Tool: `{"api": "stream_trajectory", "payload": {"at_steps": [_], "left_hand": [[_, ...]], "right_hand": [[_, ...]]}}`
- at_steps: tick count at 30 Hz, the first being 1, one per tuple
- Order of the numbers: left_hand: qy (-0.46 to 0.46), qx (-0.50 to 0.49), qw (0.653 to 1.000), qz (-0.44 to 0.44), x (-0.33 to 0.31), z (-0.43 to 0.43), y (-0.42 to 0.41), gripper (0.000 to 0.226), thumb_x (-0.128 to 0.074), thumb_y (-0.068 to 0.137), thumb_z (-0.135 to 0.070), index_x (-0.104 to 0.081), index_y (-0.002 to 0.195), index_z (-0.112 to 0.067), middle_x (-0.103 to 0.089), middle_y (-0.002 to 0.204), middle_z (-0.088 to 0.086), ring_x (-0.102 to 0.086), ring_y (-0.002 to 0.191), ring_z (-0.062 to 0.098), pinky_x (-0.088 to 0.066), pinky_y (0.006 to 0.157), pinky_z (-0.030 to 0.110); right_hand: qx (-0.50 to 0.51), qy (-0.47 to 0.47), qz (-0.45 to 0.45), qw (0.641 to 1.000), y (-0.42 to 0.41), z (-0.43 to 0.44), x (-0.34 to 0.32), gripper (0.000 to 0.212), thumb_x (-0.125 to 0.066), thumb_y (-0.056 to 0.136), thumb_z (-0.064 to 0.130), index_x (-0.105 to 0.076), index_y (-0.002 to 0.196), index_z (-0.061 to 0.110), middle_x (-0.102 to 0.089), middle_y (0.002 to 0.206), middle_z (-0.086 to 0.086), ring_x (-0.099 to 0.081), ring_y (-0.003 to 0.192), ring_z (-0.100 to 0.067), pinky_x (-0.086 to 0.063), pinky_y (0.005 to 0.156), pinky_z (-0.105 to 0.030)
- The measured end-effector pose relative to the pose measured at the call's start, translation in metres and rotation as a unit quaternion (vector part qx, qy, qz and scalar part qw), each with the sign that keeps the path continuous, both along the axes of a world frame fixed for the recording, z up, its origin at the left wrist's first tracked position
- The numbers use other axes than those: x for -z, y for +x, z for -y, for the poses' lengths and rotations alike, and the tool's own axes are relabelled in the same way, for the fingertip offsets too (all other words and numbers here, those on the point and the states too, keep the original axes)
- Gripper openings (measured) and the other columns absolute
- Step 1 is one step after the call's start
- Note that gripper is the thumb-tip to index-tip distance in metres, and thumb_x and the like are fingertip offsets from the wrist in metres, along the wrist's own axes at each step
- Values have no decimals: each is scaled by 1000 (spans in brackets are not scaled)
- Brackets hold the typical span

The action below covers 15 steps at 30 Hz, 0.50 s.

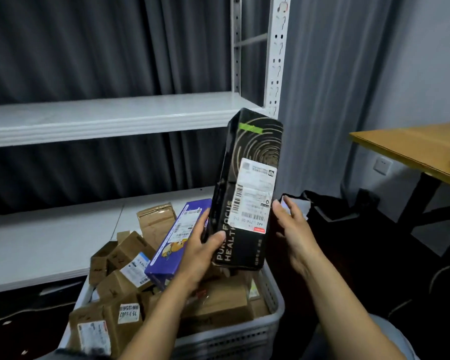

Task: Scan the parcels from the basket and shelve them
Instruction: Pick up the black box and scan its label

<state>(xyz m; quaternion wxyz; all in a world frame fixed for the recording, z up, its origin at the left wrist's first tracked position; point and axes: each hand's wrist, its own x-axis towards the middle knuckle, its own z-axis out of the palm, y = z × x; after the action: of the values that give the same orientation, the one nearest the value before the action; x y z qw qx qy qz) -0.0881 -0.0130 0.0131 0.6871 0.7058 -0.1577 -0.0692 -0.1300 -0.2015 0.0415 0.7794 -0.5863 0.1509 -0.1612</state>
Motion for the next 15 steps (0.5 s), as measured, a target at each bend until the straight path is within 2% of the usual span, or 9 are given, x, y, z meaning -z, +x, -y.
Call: {"api": "stream_trajectory", "payload": {"at_steps": [2,3,5,8,9,13,15], "left_hand": [[-42,32,997,-49,1,5,3,87,-69,62,-49,-40,142,-32,-60,131,-5,-59,116,12,-45,103,36],[-50,46,996,-62,-2,8,2,92,-71,58,-52,-40,142,-32,-58,134,-3,-58,119,15,-43,106,42],[-34,70,995,-61,-8,16,1,94,-71,56,-51,-39,142,-32,-56,136,-3,-57,121,14,-45,104,39],[-10,96,994,-44,-20,37,4,79,-69,67,-36,-41,141,-31,-60,128,-12,-61,110,-1,-50,85,18],[-1,105,994,-37,-26,46,5,76,-67,69,-33,-41,141,-32,-61,126,-14,-62,107,-3,-50,82,15],[44,135,990,-20,-51,93,14,82,-77,77,-34,-31,144,-44,-60,128,-13,-61,111,5,-48,98,28],[30,127,991,-8,-64,120,18,83,-80,76,-31,-31,141,-48,-63,121,-16,-63,106,4,-50,96,30]], "right_hand": [[-49,27,3,998,-2,6,1,55,-63,85,48,-44,135,36,-68,120,4,-66,105,-10,-53,81,-28],[-74,46,6,996,-2,9,3,64,-64,80,53,-46,138,32,-67,125,2,-64,115,-15,-53,90,-35],[-104,61,39,992,-3,12,2,67,-66,76,48,-50,137,26,-68,125,0,-63,117,-19,-53,95,-39],[-66,57,74,993,-6,22,-3,60,-69,74,31,-54,130,19,-71,117,-4,-69,105,-20,-57,82,-31],[-53,59,81,994,-7,29,-3,60,-70,73,28,-54,130,18,-72,116,-5,-70,103,-20,-58,79,-30],[-39,3,80,996,-19,60,-15,64,-73,71,27,-53,132,23,-72,114,-4,-70,102,-22,-57,76,-29],[-42,-39,65,996,-26,79,-27,64,-74,73,30,-53,133,27,-72,115,-1,-70,103,-21,-56,81,-31]]}}
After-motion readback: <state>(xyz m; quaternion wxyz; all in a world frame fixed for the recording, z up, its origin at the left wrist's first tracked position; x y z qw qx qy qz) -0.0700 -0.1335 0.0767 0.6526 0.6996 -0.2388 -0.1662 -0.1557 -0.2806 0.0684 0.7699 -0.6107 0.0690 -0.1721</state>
